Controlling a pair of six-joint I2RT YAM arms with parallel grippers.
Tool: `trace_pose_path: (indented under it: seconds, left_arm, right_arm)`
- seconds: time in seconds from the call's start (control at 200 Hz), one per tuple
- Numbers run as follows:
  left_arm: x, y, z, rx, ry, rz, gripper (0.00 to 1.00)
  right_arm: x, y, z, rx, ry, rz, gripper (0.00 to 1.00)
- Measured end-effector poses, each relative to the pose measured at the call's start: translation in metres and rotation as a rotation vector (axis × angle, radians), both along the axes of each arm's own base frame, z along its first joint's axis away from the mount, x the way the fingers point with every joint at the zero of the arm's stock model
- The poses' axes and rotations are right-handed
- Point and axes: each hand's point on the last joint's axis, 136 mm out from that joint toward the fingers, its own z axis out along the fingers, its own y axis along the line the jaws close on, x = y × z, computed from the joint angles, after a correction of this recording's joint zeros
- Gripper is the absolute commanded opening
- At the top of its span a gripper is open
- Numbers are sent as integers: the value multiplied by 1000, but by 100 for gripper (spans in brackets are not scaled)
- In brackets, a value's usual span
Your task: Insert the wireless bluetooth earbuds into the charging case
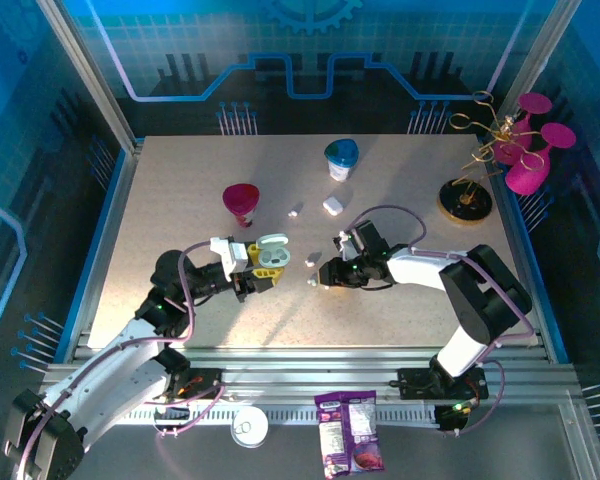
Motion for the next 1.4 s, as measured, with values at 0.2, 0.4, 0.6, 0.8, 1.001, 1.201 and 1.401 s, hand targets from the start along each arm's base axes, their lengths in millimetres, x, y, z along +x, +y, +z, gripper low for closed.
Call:
trace_pose_path:
  seconds: [0.2, 0.4, 0.6, 0.8, 1.001, 1.201, 1.401]
  left_arm:
    - [0, 0, 0, 0, 0, 0, 26]
    - [0, 0, 0, 0, 0, 0, 26]
    - [-1, 0, 1, -1, -2, -1, 26]
    - [-1, 0, 2, -3, -5, -1, 26]
    - [-1, 0, 1, -3, -5, -1, 26]
    - [-1, 0, 1, -3, -5, 0, 26]
    - [0, -1, -2, 3, 6, -4, 26]
  right_arm:
    - [0, -1, -6, -10, 16, -2, 37]
    - [0, -2, -7, -23, 23, -6, 32]
    - [0, -5, -10, -44, 22, -11, 24]
    - [1, -7, -11, -60, 21, -15, 22]
    - [1, -13, -9, -94, -1, -13, 22]
    - [4, -21, 9, -144, -73, -28, 22]
    - [18, -44, 38, -302, -222, -109, 22]
